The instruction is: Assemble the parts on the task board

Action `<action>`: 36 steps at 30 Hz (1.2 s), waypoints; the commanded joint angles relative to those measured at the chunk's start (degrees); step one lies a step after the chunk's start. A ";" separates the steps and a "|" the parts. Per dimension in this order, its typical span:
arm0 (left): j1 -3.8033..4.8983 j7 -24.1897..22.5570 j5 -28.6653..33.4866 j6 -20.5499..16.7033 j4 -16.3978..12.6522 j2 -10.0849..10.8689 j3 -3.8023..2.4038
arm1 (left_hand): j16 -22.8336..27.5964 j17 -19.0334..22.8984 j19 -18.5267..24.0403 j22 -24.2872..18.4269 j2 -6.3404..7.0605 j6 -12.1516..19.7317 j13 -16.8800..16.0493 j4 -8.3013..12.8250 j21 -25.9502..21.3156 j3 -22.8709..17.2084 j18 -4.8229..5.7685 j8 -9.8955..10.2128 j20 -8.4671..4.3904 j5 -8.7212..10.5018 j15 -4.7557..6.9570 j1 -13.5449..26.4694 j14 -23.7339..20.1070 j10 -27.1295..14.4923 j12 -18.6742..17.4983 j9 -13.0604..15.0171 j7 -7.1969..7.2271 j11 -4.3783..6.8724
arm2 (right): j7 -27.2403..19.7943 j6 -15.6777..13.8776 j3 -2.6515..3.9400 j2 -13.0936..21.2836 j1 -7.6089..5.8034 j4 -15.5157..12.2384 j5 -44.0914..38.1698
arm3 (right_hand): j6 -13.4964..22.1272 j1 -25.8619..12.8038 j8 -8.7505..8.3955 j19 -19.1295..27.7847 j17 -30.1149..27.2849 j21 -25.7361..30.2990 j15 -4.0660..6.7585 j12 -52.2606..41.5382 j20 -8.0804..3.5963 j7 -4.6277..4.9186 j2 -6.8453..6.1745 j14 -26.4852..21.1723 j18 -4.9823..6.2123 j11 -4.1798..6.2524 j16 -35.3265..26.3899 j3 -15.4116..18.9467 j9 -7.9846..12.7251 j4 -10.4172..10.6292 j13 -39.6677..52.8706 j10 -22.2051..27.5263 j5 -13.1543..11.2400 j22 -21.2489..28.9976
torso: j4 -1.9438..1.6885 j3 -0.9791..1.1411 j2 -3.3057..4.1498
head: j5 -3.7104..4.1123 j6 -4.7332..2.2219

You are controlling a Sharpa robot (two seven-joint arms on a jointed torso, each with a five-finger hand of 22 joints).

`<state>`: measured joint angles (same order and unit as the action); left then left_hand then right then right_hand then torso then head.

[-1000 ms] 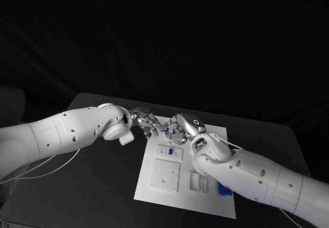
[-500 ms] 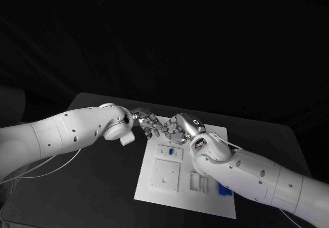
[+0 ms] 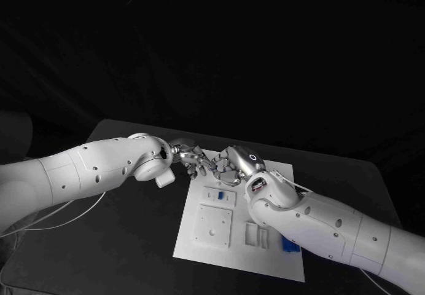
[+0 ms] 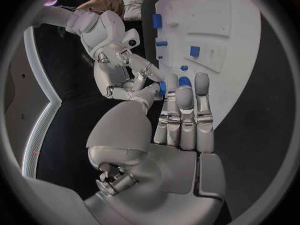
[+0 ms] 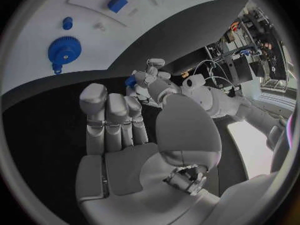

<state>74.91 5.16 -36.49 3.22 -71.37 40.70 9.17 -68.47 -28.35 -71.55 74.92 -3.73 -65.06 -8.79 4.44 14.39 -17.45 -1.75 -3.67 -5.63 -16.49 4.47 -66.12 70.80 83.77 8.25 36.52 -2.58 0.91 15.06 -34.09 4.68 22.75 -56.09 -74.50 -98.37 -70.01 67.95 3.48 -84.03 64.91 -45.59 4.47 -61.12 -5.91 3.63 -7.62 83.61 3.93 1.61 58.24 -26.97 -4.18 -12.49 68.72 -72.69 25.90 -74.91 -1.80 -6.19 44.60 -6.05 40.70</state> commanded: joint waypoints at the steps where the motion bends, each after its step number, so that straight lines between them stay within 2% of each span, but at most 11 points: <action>1: 0.02 -1.35 1.49 0.30 -0.25 -0.20 -0.05 | -0.35 -0.10 0.52 1.28 -1.51 -0.63 0.03 0.81 0.53 -1.19 0.56 -0.17 -0.07 -0.64 0.06 -0.38 -0.26 0.84 -0.21 0.62 0.44 -0.01 | -0.60 0.81 -0.02 -0.15 0.05 -0.07 -0.13 | -0.55 -0.04 0.15 -2.17 0.05 -0.33 0.50 0.11 -0.30 0.04 0.41 -0.08 -0.34 0.15 -0.24 -0.12 -0.06 0.03 0.08 -0.21 0.23 -5.74 | 0.01 0.00 0.00 | -0.02 0.07; 5: 0.02 -1.51 1.61 0.45 -0.40 -0.20 -0.05 | -0.75 -0.12 0.99 1.26 -1.84 -0.92 0.00 1.89 1.71 -1.97 0.51 -0.16 -0.14 -0.91 0.13 0.04 -0.34 1.13 -0.21 1.41 0.49 0.04 | -0.51 0.91 -0.02 -0.16 0.04 0.12 -0.13 | -0.55 -0.04 0.15 -2.17 0.05 -0.33 0.50 0.11 -0.30 0.04 0.41 -0.08 -0.34 0.15 -0.24 -0.12 -0.06 0.03 0.08 -0.21 0.23 -5.74 | 0.04 -0.01 -0.01 | 0.03 0.17; 11: 0.02 -2.15 1.82 -1.31 -0.72 0.00 -0.04 | -1.13 -0.09 1.18 1.28 -1.39 -2.23 -0.50 3.39 3.03 -2.83 0.46 -0.23 -0.42 -4.88 0.45 1.19 -0.02 2.07 0.52 2.47 0.84 0.40 | -0.36 0.55 -0.02 -0.05 0.04 0.49 0.14 | 0.36 -0.22 0.07 -2.09 -0.08 0.03 0.48 0.64 -0.30 0.25 0.16 -0.14 -0.30 0.02 -0.48 0.13 0.13 0.13 -0.24 0.22 -0.44 -5.65 | 0.04 0.02 -0.06 | 0.01 0.18; 13: 0.02 -2.39 1.87 -2.49 -0.93 0.10 -0.04 | -1.54 -0.20 0.64 1.36 -0.36 -3.36 -1.02 4.13 3.63 -2.99 0.34 -0.49 -0.65 -8.91 0.73 1.68 0.78 2.78 1.66 2.85 1.20 0.82 | -0.47 -0.13 -0.02 0.10 0.04 0.55 0.60 | 7.14 -0.46 -0.06 -1.64 -0.91 1.99 0.22 2.49 -0.27 1.92 -0.80 -0.72 -0.02 -0.90 -1.78 0.27 0.48 0.31 -1.43 1.87 -3.86 -5.20 | 0.03 0.02 -0.08 | 0.02 0.15; 16: 0.02 -2.38 1.90 -3.53 -1.36 0.32 -0.03 | -1.55 -0.18 0.75 1.31 -0.19 -4.02 -1.58 5.57 5.04 -4.29 0.29 -0.10 -0.82 -10.04 0.85 3.24 1.29 2.59 2.92 3.39 1.35 0.99 | -0.70 -1.20 0.00 0.48 0.03 0.50 1.55 | 16.05 0.70 0.05 -0.94 -1.99 4.97 -0.74 3.95 0.76 3.32 -1.94 -1.40 0.97 -2.03 -3.34 1.60 0.71 1.19 -2.84 3.78 -5.72 -4.53 | 0.06 0.03 -0.08 | 0.15 0.01; 17: 0.01 -2.31 1.84 -3.82 -1.55 0.41 -0.02 | -1.58 -0.20 0.79 1.31 -0.13 -4.10 -1.59 5.71 5.16 -4.32 0.29 -0.11 -0.82 -10.20 0.86 3.31 1.34 2.63 2.96 3.42 1.37 1.02 | -0.83 -1.58 0.03 0.73 0.03 0.37 1.89 | 17.13 2.04 0.04 -1.07 -2.21 5.76 -0.94 3.79 1.36 3.43 -2.19 -1.45 1.64 -2.17 -3.51 3.05 0.74 2.52 -3.54 4.25 -5.67 -4.44 | 0.09 0.03 -0.07 | 0.18 -0.05; 22: -0.22 -1.87 0.95 -5.82 -2.52 0.76 0.01 | -1.70 -0.31 1.24 1.25 -0.17 -4.55 -1.87 6.67 6.68 -4.44 0.17 -0.05 -0.93 -10.89 1.00 4.01 1.58 2.71 3.87 3.20 1.49 1.21 | -1.57 -2.57 0.61 2.59 0.03 -1.25 3.37 | 18.93 2.71 -0.12 -1.19 -2.71 7.13 -1.10 3.55 1.42 3.48 -2.62 -1.62 1.74 -2.31 -3.93 6.08 0.85 4.11 -4.53 4.72 -5.22 -4.34 | 0.27 0.15 -0.29 | 0.04 0.00; 24: -0.47 -1.42 0.04 -7.54 -2.94 0.92 0.03 | -1.88 -0.40 1.19 1.24 0.02 -4.92 -2.21 7.03 7.16 -4.44 0.11 -0.07 -1.01 -11.58 1.09 4.11 1.92 2.75 4.69 3.03 1.60 1.39 | -2.12 -2.55 1.20 4.38 0.03 -2.88 4.16 | 19.16 3.22 -0.20 -1.27 -2.91 7.72 -1.10 3.46 1.45 3.52 -2.76 -1.69 1.76 -2.34 -4.06 6.80 0.89 4.52 -5.04 4.95 -4.65 -4.35 | 0.23 0.19 -0.40 | 0.14 -0.26; 29: -1.30 -0.06 -2.74 -11.78 -3.86 1.45 0.12 | -1.99 -0.56 1.24 1.22 0.53 -5.72 -3.38 7.69 8.11 -4.46 0.18 -0.05 -1.32 -13.40 1.43 4.57 2.15 2.83 7.23 2.52 1.85 1.89 | -4.95 -1.32 3.20 9.14 0.05 -6.94 7.63 | 18.63 3.57 -0.20 -1.15 -3.42 8.98 -1.05 3.57 1.41 3.55 -2.79 -2.03 1.80 -2.31 -4.62 5.15 0.88 4.26 -5.82 5.45 -3.38 -4.31 | 0.94 0.64 -1.28 | -0.44 -0.05; 34: -2.29 2.08 -5.44 -15.09 -4.91 1.88 0.39 | -2.46 -0.88 1.24 1.21 0.81 -6.25 -4.28 8.10 8.78 -4.51 0.28 -0.05 -1.56 -14.53 1.64 4.86 2.39 2.82 8.84 2.02 2.05 2.15 | -7.88 0.89 6.18 13.24 0.05 -9.37 14.15 | 17.33 3.02 -0.13 -1.05 -3.97 10.07 -1.04 3.58 1.41 3.53 -2.46 -2.28 1.93 -2.26 -5.26 3.70 0.82 4.19 -6.24 5.74 -2.25 -4.17 | 1.45 1.34 -2.20 | -0.94 0.45; 36: -2.67 3.50 -6.67 -16.64 -5.47 2.06 0.85 | -2.77 -1.04 1.12 1.20 0.96 -6.53 -4.78 8.26 9.10 -4.51 0.29 -0.06 -1.67 -15.02 1.76 4.99 2.62 2.84 9.75 1.88 2.12 2.29 | -9.34 2.61 7.88 15.03 0.02 -9.84 18.87 | 16.79 2.62 -0.11 -1.05 -3.98 10.24 -1.01 3.44 1.39 3.51 -2.27 -2.25 1.99 -2.23 -5.24 3.81 0.79 4.36 -6.21 5.68 -1.61 -4.13 | 1.64 1.58 -2.68 | -1.12 0.81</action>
<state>72.40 5.97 -39.52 -8.56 -76.38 42.73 9.99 -71.05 -29.37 -70.45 74.91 -3.23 -67.07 -13.53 8.98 23.28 -18.48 -1.74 -3.94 -6.78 -31.33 6.15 -61.10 73.32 84.24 17.92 38.41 -4.69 2.68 10.10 -34.62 12.44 37.26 -56.04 -83.99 -87.87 -52.91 70.68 3.59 -83.94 60.96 -35.70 3.40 -57.35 -4.80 7.03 -10.35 81.88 5.27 -0.58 53.13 -22.96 -3.34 -8.31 62.49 -67.34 24.20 -74.91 -0.62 -5.17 42.85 -6.88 41.08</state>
